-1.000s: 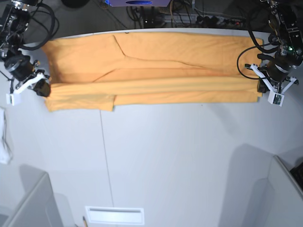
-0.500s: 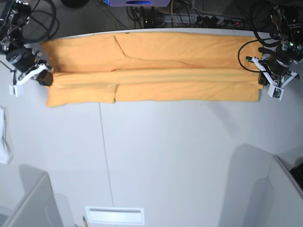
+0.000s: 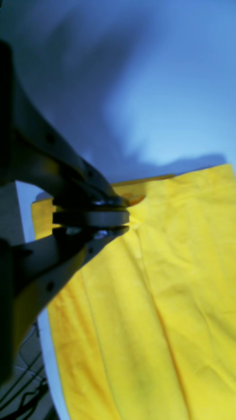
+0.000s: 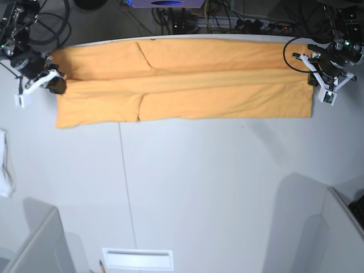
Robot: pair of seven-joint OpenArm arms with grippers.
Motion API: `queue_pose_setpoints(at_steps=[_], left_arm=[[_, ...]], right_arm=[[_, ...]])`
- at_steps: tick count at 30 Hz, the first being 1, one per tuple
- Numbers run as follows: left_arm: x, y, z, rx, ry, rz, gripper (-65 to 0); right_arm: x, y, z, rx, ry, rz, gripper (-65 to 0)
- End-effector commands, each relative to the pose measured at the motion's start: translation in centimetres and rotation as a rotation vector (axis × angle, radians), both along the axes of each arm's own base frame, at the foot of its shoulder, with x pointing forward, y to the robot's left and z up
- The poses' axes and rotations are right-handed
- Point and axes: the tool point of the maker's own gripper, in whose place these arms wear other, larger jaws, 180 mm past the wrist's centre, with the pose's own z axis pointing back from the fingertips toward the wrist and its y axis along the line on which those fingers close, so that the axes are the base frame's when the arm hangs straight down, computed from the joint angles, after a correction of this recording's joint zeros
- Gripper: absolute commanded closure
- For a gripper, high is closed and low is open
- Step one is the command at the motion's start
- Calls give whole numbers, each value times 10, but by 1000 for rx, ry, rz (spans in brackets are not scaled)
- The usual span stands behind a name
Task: Fold the T-shirt properly
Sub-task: 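Lay the folded hem down and open both grippers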
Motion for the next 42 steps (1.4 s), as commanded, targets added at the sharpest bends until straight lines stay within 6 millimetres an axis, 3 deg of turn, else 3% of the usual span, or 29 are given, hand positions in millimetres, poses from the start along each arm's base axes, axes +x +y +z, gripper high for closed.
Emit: queue_pose_setpoints(at_steps=[1,13,17,18,21,23,28,31,35,39,40,42], left_arm=[[5,3,8,20,-23,-12,0],[2,5,5,19,-12,-7,0],[2,4,6,19,-13,-8,0],[3,5,6,21,-15,-9,0],[6,7,9,27,-26,-7,-171],[9,10,13,34,-32,-13,-270],[21,22,28,52,-91,22,-513],[35,37,49,55,-174,75,-578],[44,41,78,-94,-302,141,-579],[45,32,99,-279,-397,171,-559],[44,28,100,-304,-399,165,-520],[45,21,99,-343,-398,159,-352]], right_arm=[[1,-4,6,-13,-19,3,0],[-20,-13,-24,27,79,-50,0],[-21,-14,-24,26,81,-53,0],[-21,-15,-24,25,80,-56,-63],[-19,-16,-23,22,75,-54,-233],[-18,-16,-21,19,69,-52,-290],[-12,-21,-8,-5,26,-61,-299],[-8,-34,-1,-20,0,-97,-299],[2,-41,20,-56,-63,-103,-299],[14,-27,45,-89,-129,-42,-297],[16,-21,49,-90,-143,-24,-297],[20,0,49,-70,-154,27,-266]])
